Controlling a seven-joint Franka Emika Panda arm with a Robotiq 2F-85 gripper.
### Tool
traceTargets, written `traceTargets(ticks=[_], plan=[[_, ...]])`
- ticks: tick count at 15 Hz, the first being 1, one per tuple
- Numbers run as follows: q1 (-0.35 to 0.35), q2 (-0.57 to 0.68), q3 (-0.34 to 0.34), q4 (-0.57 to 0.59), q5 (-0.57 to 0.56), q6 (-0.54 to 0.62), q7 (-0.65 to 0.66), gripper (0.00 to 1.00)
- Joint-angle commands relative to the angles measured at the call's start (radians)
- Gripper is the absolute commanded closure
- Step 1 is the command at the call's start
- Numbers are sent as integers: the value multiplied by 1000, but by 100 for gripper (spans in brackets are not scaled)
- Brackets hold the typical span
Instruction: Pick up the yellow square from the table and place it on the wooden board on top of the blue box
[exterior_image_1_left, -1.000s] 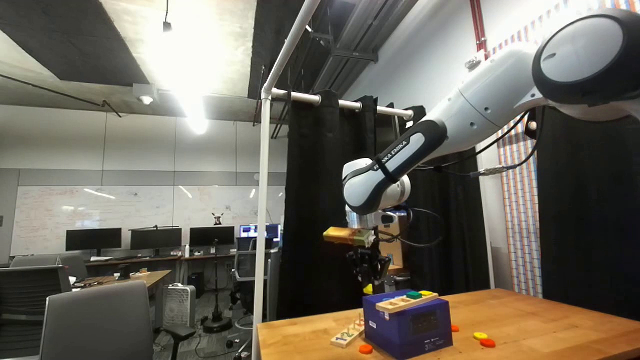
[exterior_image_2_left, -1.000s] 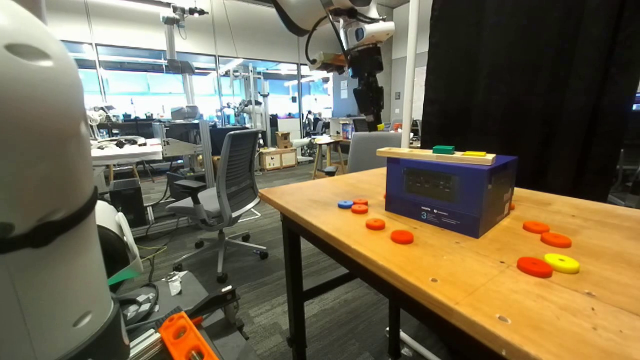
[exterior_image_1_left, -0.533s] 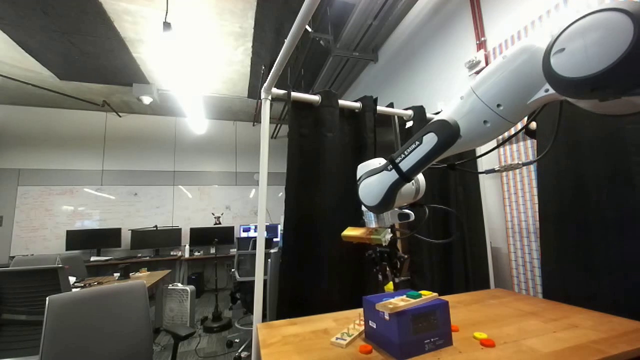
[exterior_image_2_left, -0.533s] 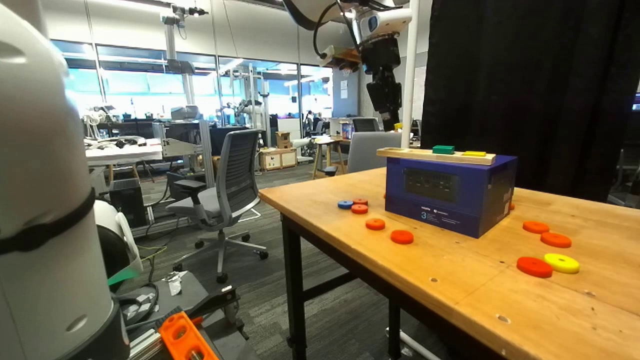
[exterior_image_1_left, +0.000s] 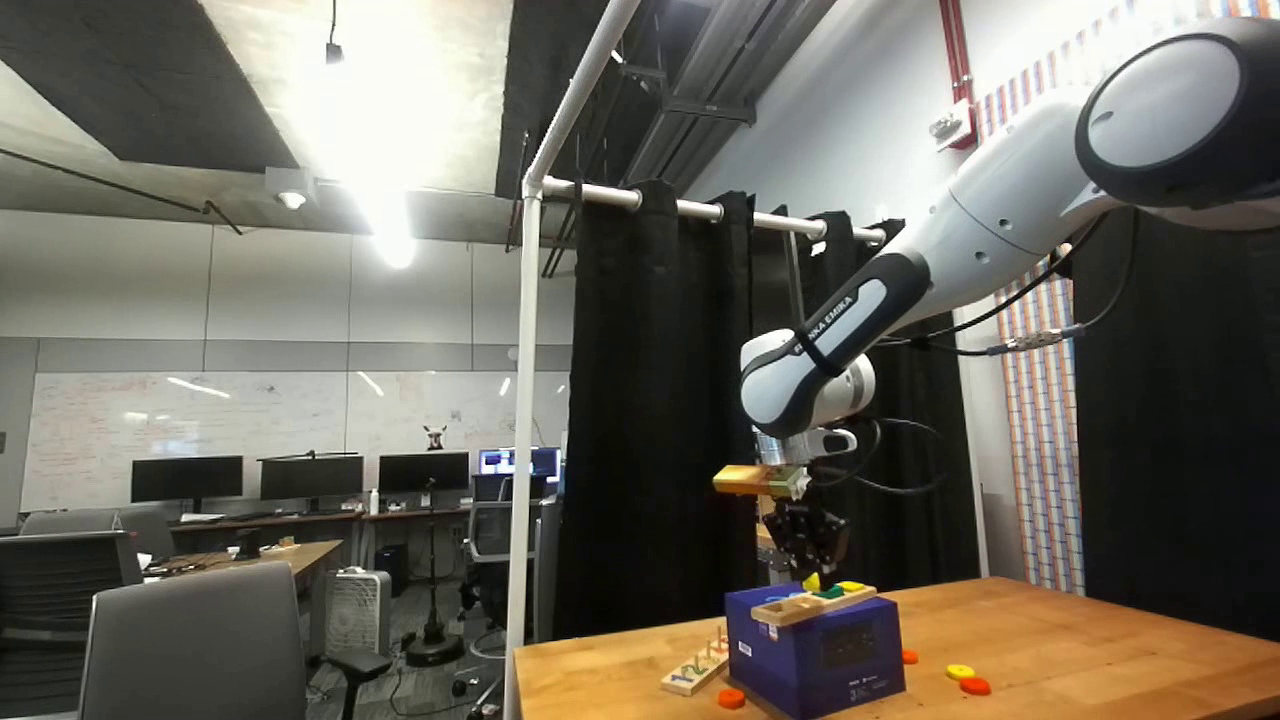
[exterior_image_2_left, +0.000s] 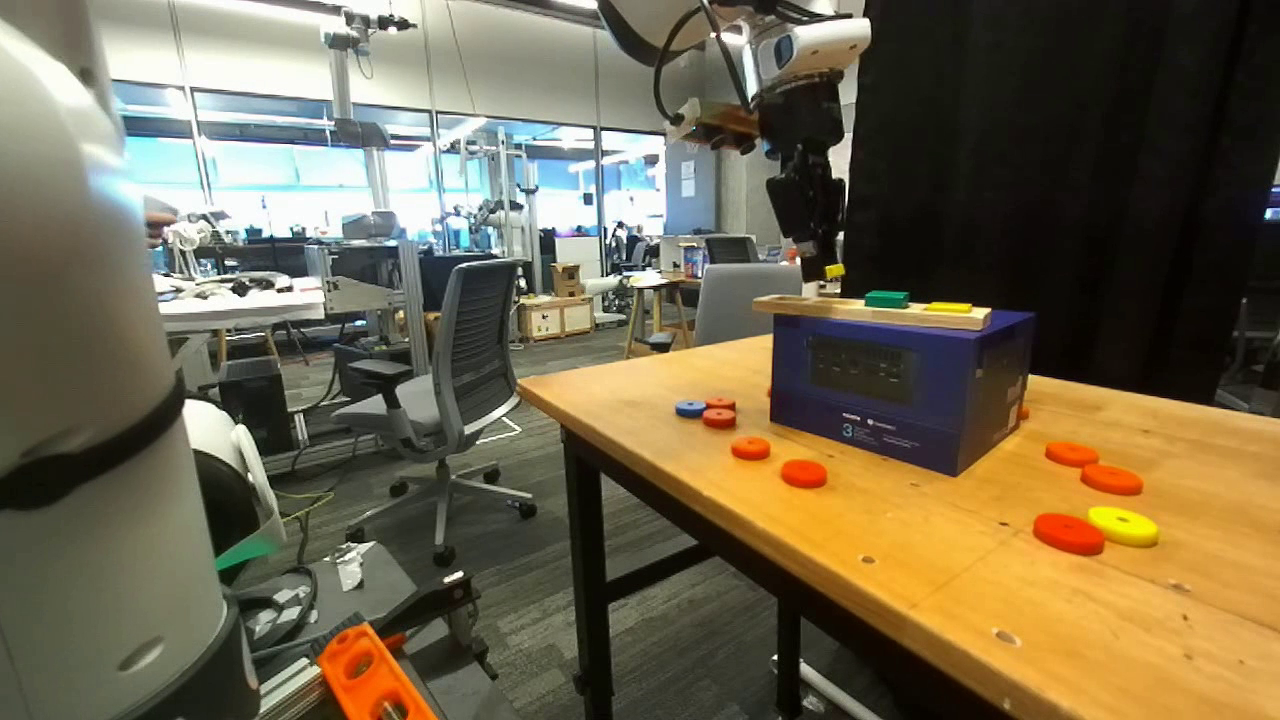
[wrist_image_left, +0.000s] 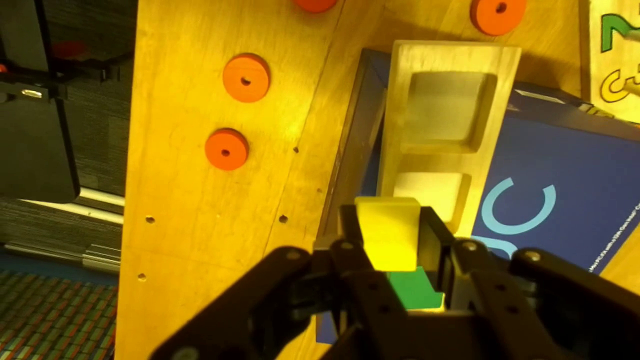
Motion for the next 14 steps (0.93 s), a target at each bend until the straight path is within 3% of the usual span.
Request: traceTargets(ticks=[1, 14], plan=[[-9, 11, -2, 21, -7, 0, 4, 87], [-10, 57, -8, 71, 23, 32, -18, 87]])
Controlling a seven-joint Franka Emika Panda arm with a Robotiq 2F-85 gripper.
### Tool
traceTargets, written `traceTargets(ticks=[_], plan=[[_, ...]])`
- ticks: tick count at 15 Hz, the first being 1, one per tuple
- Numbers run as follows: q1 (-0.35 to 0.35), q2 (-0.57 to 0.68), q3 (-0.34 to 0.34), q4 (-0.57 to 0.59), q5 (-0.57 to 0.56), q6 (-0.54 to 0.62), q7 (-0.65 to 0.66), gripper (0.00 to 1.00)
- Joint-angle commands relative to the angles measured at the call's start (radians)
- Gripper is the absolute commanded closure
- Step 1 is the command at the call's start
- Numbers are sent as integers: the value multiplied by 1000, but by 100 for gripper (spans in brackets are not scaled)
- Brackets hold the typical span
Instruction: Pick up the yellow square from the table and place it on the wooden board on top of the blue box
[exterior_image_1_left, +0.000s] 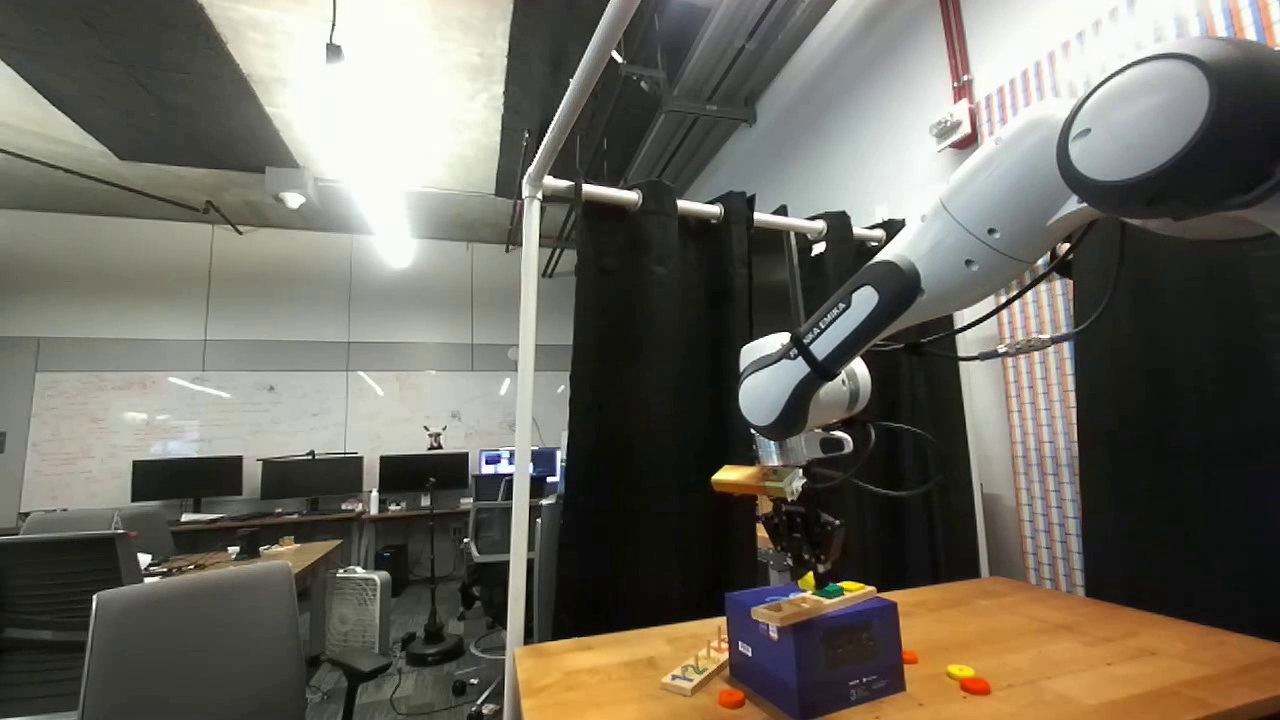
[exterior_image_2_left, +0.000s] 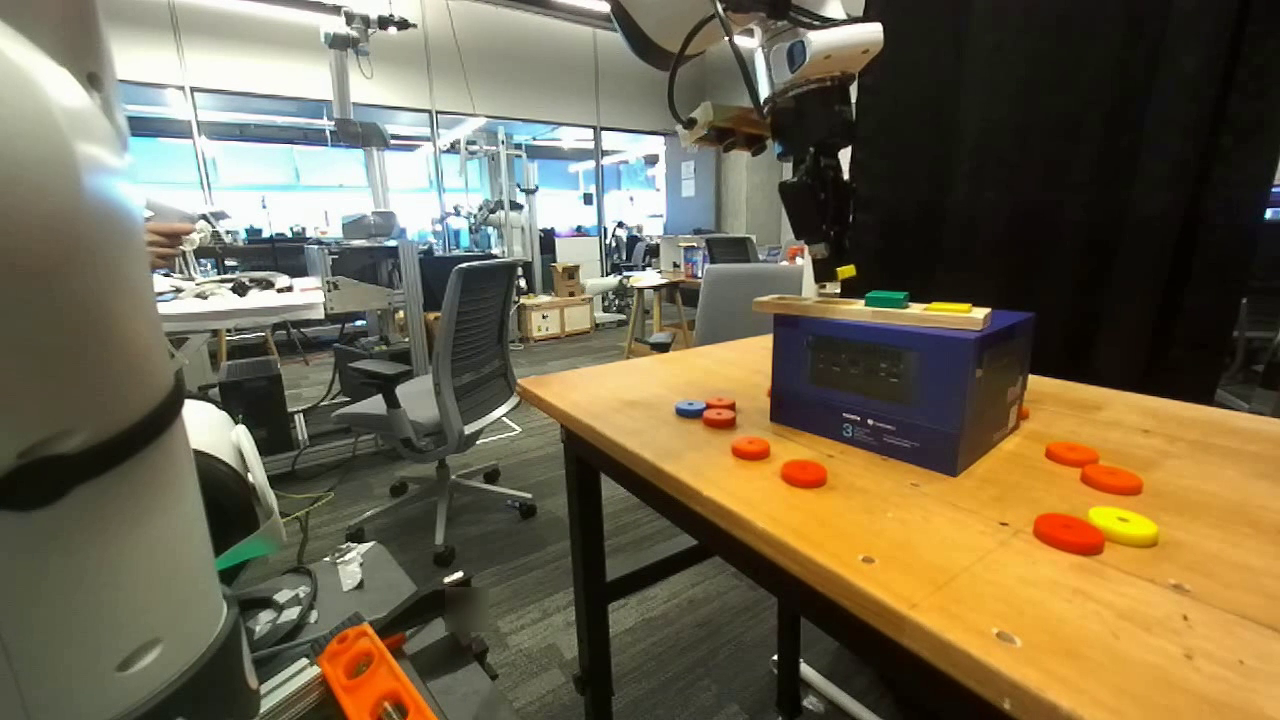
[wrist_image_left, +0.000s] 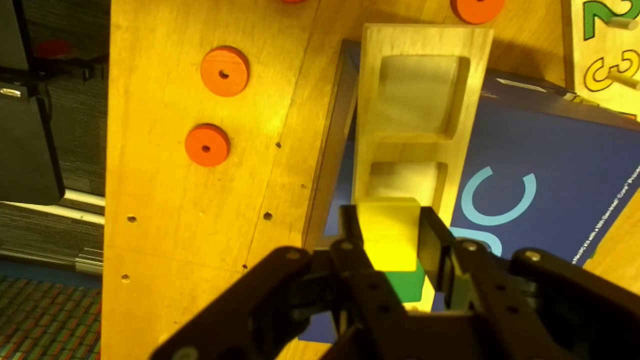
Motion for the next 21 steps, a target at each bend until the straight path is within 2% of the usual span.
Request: traceTargets(ticks=[1, 18, 19, 21], plan=[[-1, 26, -7, 39, 23, 22, -19, 87], [-2, 71, -32, 39, 80, 72, -40, 87], [-3, 70, -33, 40, 86, 69, -37, 43], [-3, 71, -36, 40, 92, 69, -41, 38]])
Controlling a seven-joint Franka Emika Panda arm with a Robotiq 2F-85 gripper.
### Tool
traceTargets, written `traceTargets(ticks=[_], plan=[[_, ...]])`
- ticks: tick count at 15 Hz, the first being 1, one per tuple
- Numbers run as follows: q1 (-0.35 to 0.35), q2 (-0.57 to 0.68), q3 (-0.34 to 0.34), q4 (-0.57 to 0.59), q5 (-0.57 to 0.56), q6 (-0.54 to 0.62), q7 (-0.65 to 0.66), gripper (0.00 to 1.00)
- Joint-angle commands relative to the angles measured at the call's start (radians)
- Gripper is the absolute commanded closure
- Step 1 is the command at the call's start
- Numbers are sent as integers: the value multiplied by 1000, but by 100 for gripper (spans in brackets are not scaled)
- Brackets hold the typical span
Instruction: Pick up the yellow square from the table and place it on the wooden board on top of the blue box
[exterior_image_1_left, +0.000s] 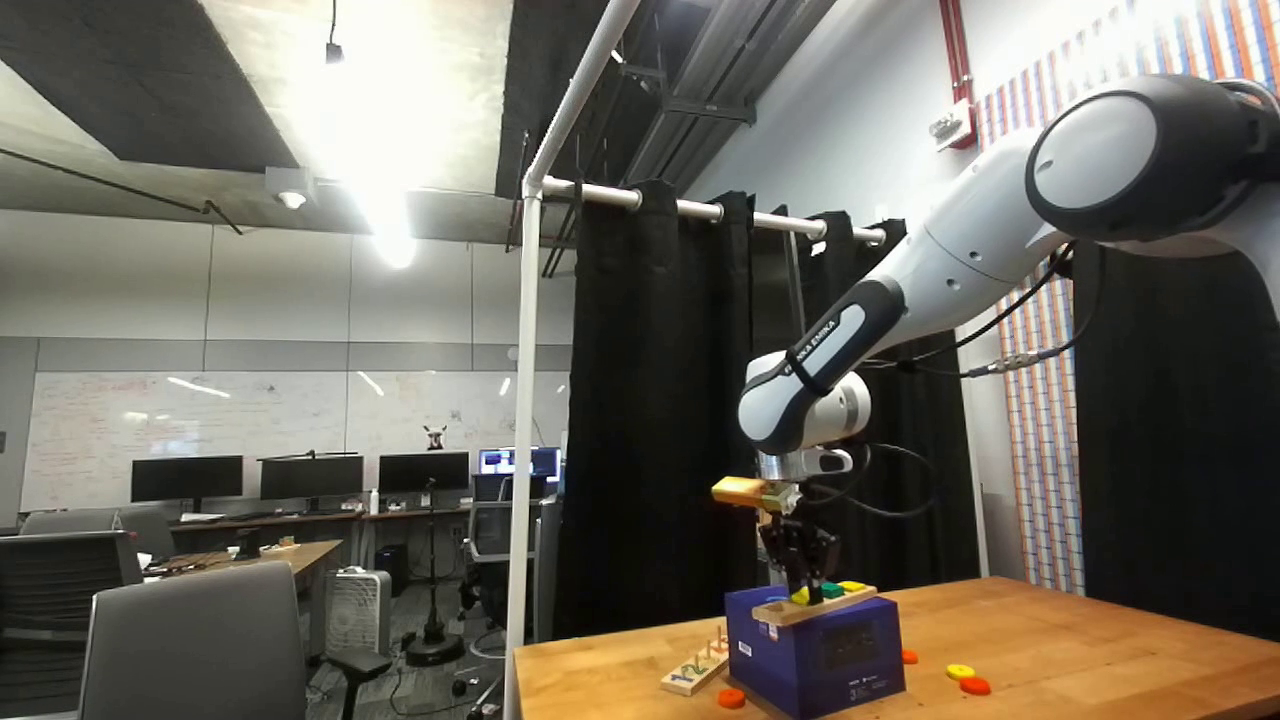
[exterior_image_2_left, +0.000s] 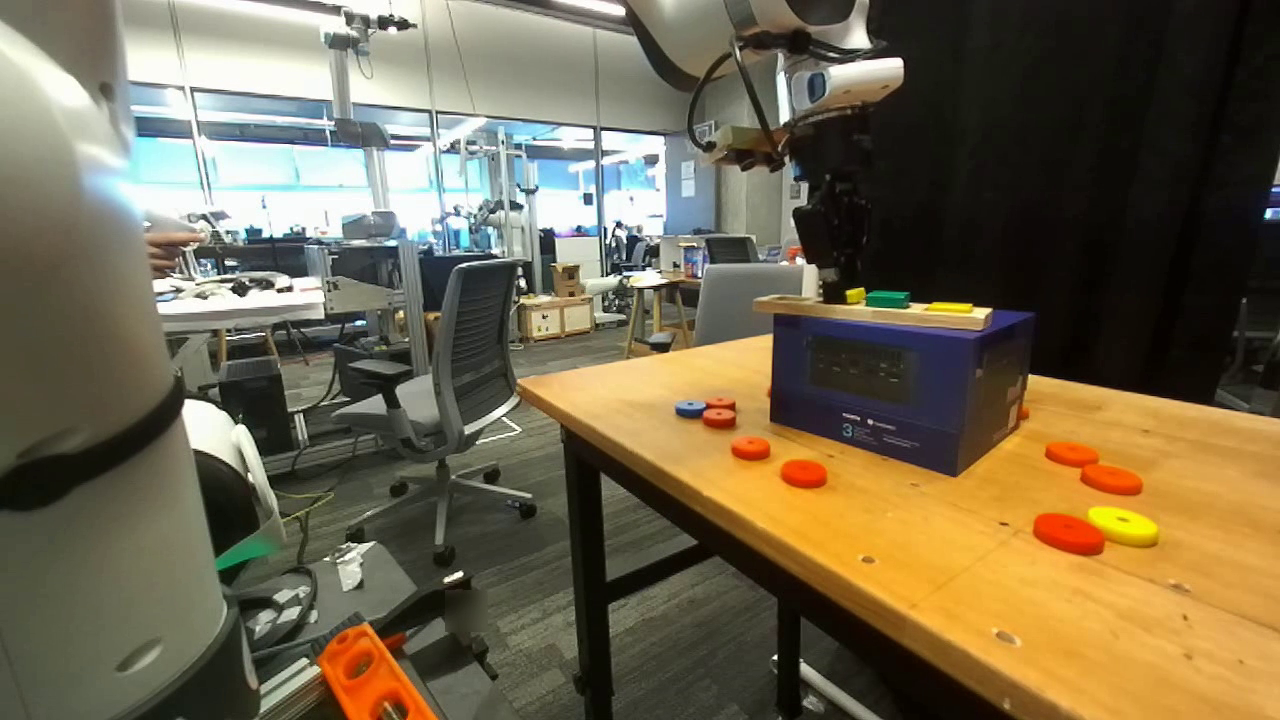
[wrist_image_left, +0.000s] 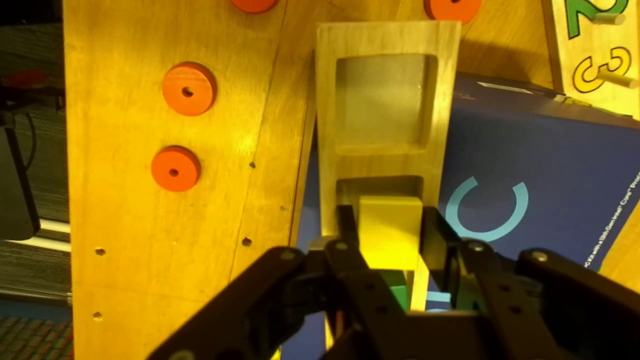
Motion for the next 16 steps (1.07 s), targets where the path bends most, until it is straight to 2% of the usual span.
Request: traceTargets(ticks=[1, 3, 5, 9, 13, 16], plan=[[-2, 4, -8, 19, 28, 7, -26, 30], [-2, 5, -9, 19, 31, 7, -28, 13], [-2, 4, -10, 19, 34, 7, -29, 1], [2, -23, -7, 20, 25, -13, -27, 0], [5, -111, -1, 9, -2, -52, -25, 0], [0, -201, 8, -21, -11, -79, -108, 0]])
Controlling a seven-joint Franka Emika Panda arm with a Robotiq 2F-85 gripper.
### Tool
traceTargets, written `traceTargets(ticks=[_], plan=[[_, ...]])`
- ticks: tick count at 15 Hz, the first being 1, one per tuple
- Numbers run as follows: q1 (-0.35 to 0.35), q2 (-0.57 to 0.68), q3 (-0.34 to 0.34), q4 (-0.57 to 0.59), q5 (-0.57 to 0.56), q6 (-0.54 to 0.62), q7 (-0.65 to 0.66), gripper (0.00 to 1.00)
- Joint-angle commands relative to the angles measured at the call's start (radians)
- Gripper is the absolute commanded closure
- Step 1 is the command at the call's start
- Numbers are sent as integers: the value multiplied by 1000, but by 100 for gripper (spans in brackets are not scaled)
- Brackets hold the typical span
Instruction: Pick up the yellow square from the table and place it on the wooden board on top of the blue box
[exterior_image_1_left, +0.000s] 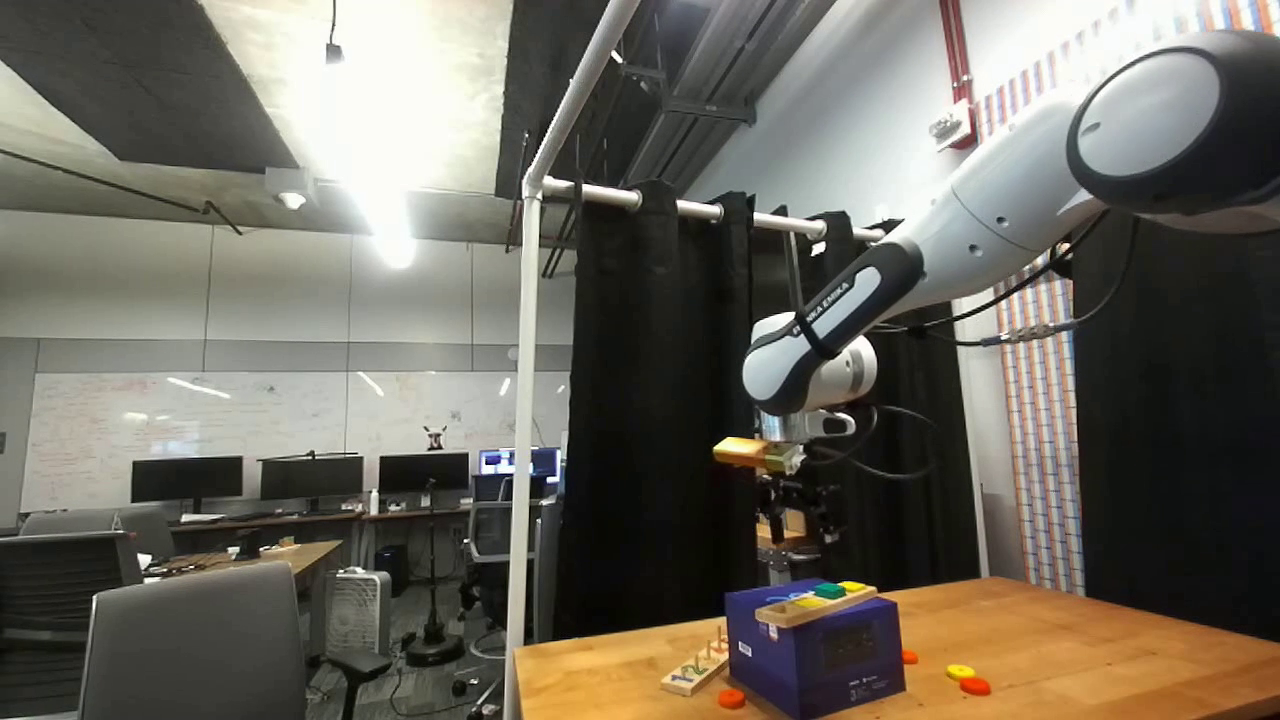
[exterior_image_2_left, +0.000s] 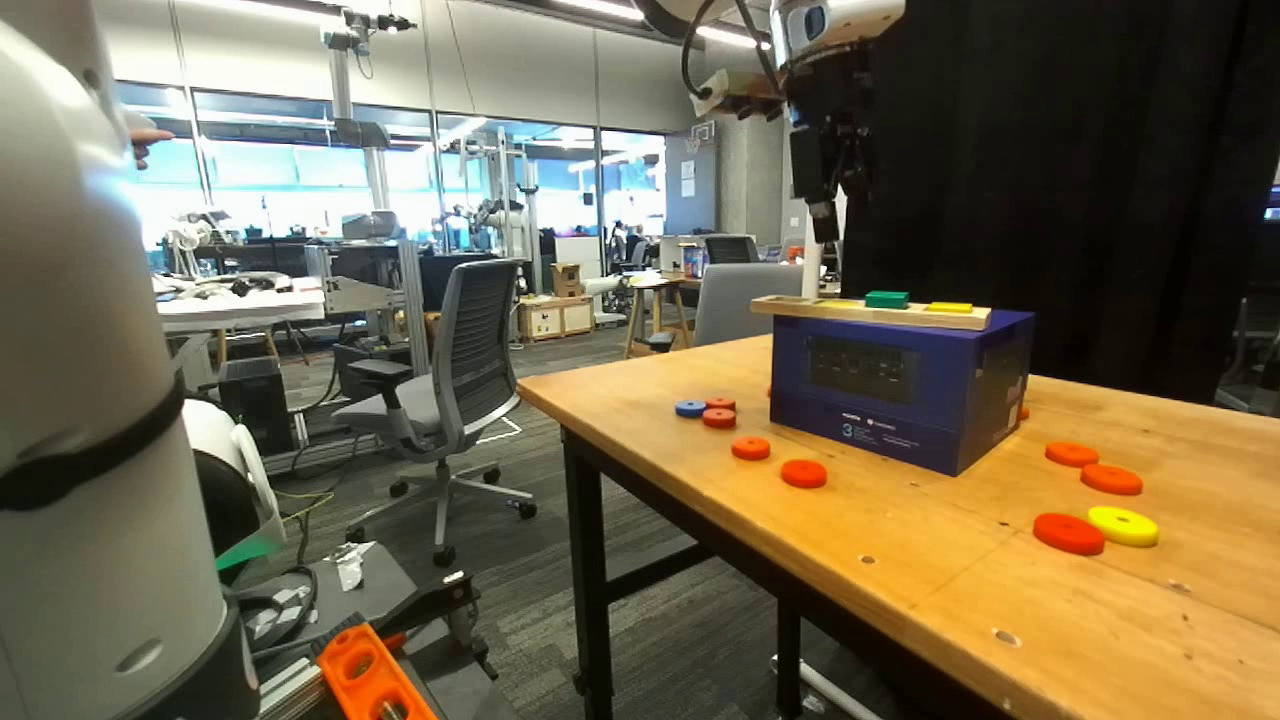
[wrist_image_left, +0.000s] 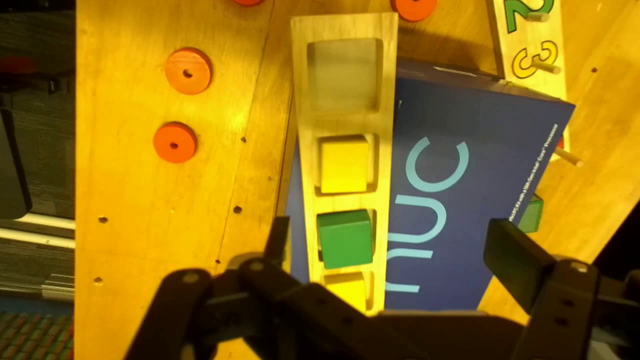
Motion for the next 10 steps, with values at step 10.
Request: traceTargets(ticks=[10], plan=[[-39, -582, -41, -409, 22, -118, -741, 0]])
